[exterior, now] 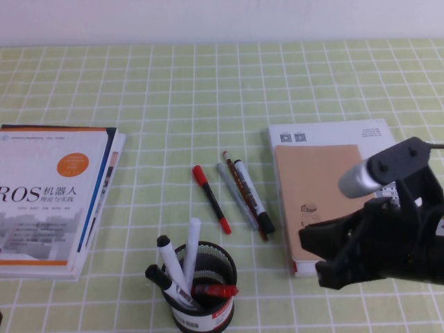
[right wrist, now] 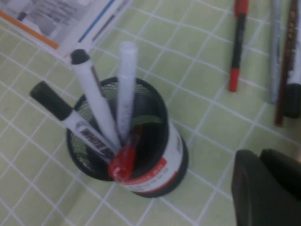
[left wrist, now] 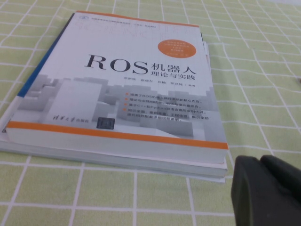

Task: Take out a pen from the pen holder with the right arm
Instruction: 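Take a marker out of the pen holder and lay it on the table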

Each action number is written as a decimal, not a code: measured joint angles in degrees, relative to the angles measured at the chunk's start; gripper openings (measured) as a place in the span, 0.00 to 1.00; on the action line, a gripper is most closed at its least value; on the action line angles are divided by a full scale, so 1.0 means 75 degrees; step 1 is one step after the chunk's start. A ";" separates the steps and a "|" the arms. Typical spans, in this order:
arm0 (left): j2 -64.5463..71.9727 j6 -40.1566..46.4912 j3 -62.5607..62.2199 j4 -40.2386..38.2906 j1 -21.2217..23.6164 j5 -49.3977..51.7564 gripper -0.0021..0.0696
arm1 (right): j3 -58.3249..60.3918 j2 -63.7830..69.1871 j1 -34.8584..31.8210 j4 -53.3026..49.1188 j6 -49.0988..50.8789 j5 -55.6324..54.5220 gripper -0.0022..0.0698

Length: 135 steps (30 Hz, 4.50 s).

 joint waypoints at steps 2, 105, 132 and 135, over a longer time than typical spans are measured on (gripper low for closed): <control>0.0000 0.0000 0.0000 0.0000 0.0000 0.0000 0.02 | 0.0000 0.0110 0.0368 0.0387 -0.0397 -0.0381 0.01; 0.0000 0.0000 0.0000 0.0000 0.0000 0.0000 0.02 | 0.2368 0.4079 0.4009 -0.3663 0.3354 -1.1529 0.14; 0.0000 0.0000 0.0000 0.0000 0.0000 0.0000 0.02 | 0.1547 0.0889 0.4009 -0.2382 0.2095 -0.7751 0.13; 0.0000 0.0000 0.0000 0.0000 0.0000 0.0000 0.02 | 0.1021 0.0617 0.4009 -0.1973 0.1316 -0.6779 0.09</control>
